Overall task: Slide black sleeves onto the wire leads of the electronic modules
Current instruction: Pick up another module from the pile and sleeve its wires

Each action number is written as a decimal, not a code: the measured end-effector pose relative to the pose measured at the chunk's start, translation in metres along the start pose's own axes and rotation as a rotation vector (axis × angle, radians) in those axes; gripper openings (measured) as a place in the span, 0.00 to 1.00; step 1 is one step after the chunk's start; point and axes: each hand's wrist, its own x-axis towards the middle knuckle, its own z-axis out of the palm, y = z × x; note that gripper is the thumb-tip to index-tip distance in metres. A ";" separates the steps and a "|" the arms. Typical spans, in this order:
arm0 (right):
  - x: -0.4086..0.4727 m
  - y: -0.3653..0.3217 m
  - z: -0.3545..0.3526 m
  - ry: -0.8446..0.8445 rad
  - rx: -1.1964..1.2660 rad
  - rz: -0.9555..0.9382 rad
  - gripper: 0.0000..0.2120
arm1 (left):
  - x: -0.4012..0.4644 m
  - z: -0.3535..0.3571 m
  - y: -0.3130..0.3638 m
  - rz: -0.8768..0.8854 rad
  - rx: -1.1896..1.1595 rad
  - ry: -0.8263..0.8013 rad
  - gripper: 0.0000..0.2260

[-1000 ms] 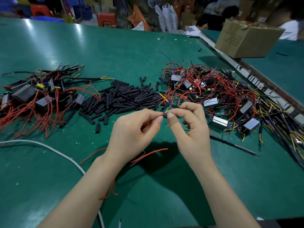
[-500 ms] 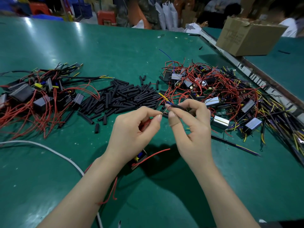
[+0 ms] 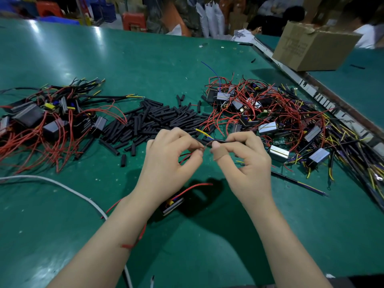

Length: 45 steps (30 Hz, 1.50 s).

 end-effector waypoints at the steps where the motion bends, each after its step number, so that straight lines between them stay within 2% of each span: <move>1: 0.000 0.001 0.000 -0.009 -0.009 -0.015 0.12 | 0.000 -0.001 0.000 0.012 0.010 -0.002 0.12; 7: 0.000 0.009 -0.002 -0.088 -0.009 -0.117 0.10 | 0.000 -0.003 0.003 -0.012 -0.070 0.015 0.10; 11: -0.002 0.012 -0.002 -0.154 0.037 -0.088 0.01 | 0.000 -0.003 0.003 -0.089 -0.203 0.036 0.05; 13: -0.002 0.013 -0.002 -0.176 0.015 -0.069 0.08 | 0.001 -0.002 0.003 -0.092 -0.210 0.024 0.05; 17: -0.002 0.013 -0.002 -0.235 0.010 -0.057 0.11 | 0.001 -0.002 0.000 0.070 -0.035 0.078 0.10; 22: -0.004 0.011 0.000 -0.220 -0.044 -0.052 0.11 | 0.001 0.003 -0.005 0.186 0.125 0.179 0.08; 24: -0.005 0.009 0.000 -0.182 -0.045 -0.068 0.11 | 0.001 0.003 -0.004 0.159 0.075 0.189 0.08; 26: -0.005 0.007 0.000 -0.148 -0.044 -0.089 0.11 | 0.001 0.000 0.000 0.070 -0.070 0.168 0.07; 28: -0.005 0.006 -0.001 -0.118 -0.058 -0.108 0.11 | 0.002 -0.001 0.003 -0.080 -0.276 0.117 0.04; 31: -0.006 0.007 -0.001 -0.043 -0.137 -0.157 0.15 | 0.006 -0.005 0.008 -0.293 -0.549 -0.006 0.05; 35: -0.008 0.008 0.001 0.001 -0.149 -0.216 0.19 | 0.008 -0.007 0.009 -0.415 -0.747 -0.092 0.06; 38: -0.008 0.010 0.001 -0.024 -0.132 -0.204 0.22 | 0.007 -0.007 0.009 -0.389 -0.763 -0.144 0.07; 42: -0.006 0.010 -0.002 -0.043 -0.068 -0.134 0.12 | 0.005 -0.007 0.009 -0.347 -0.734 -0.166 0.08; 45: -0.005 0.006 -0.002 -0.053 -0.057 -0.114 0.09 | 0.005 -0.006 0.007 -0.340 -0.678 -0.143 0.08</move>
